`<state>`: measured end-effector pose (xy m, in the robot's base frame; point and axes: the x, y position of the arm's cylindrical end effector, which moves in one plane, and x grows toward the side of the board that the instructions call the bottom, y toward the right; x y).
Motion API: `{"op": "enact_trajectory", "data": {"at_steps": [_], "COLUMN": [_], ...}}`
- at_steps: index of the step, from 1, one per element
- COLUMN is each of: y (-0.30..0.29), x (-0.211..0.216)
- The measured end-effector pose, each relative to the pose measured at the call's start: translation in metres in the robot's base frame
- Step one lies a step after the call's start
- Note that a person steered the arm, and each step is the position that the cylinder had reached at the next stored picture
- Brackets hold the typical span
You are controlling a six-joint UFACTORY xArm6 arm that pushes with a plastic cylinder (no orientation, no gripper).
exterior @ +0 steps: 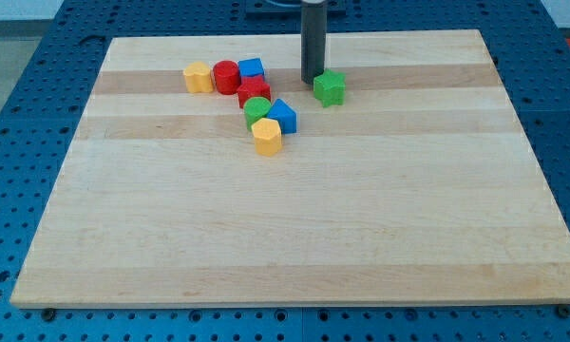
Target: Slide the green star towards the bottom left
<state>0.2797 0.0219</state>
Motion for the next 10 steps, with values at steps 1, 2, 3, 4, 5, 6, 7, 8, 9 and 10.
{"op": "enact_trajectory", "data": {"at_steps": [1, 2, 3, 4, 5, 6, 7, 8, 9, 10], "y": [0.02, 0.047, 0.026, 0.017, 0.009, 0.007, 0.013, 0.032, 0.066, 0.079], "x": [-0.031, -0.024, -0.015, 0.001, 0.042, 0.08, 0.086, 0.063, 0.062, 0.1]}}
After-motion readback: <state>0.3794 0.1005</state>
